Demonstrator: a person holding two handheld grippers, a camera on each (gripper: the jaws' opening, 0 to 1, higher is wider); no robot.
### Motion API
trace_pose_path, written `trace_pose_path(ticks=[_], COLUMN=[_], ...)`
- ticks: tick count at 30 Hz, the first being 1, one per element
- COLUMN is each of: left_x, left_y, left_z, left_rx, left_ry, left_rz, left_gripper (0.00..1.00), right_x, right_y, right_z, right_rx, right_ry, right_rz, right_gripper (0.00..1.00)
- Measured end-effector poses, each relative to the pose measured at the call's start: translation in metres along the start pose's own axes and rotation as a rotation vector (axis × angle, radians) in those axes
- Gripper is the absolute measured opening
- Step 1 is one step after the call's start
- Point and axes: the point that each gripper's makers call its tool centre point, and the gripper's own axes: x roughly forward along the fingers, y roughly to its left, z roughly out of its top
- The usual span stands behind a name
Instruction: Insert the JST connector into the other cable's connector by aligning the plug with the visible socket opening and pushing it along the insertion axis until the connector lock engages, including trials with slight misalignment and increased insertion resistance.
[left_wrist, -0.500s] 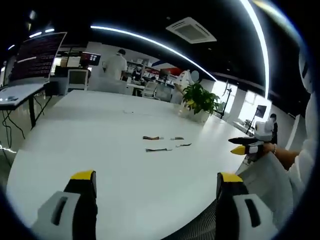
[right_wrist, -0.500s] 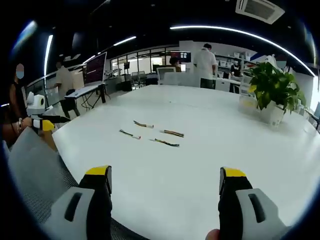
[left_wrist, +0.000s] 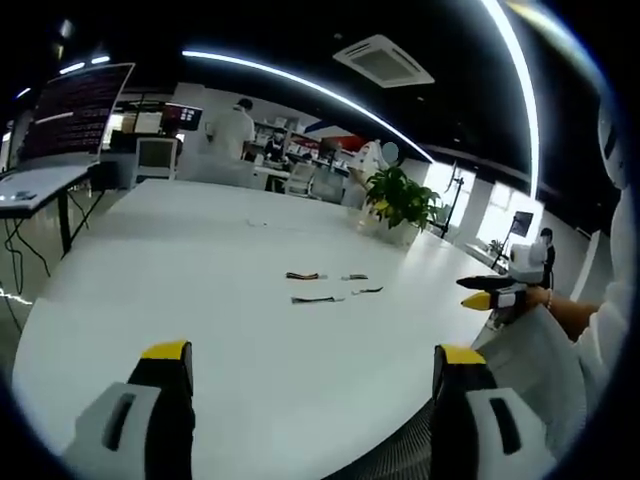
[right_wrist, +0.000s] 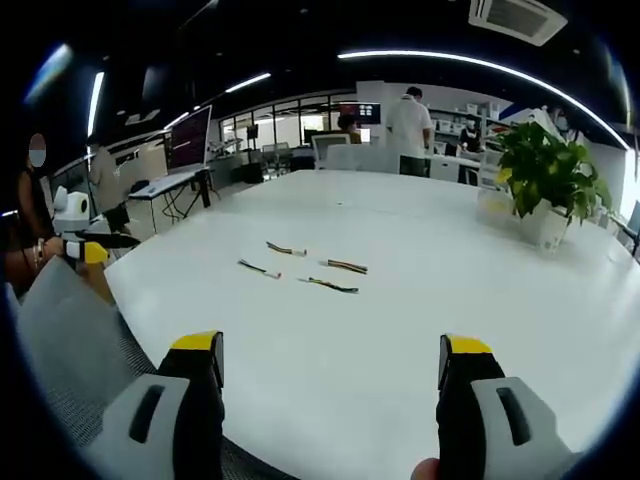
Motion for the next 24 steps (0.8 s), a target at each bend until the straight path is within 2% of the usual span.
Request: trace_pose_path(ticks=[9,21,24], left_x=[0.0001,0.0018,0.0019], left_y=[0.0,-0.0039,-0.0027], left_z=[0.0031,-0.003,-0.0011], left_rx=[0.027,0.038,0.037], left_ry=[-0.02,0.017,0.009], left_rz=[0.002,-0.021,-0.018], left_gripper=[0.99,0.99,0.99], right_x=[0.0002,0.0007,0.0008], right_y=[0.0003,0.0001,-0.0002], right_z=[-0.0006,-0.001,-0.0005], right_rx=[0.002,0.01,0.013], right_ry=[0.001,0.001,-0.002], right_rz=[0.002,0.005,0.004], right_gripper=[0.87,0.87,0.87])
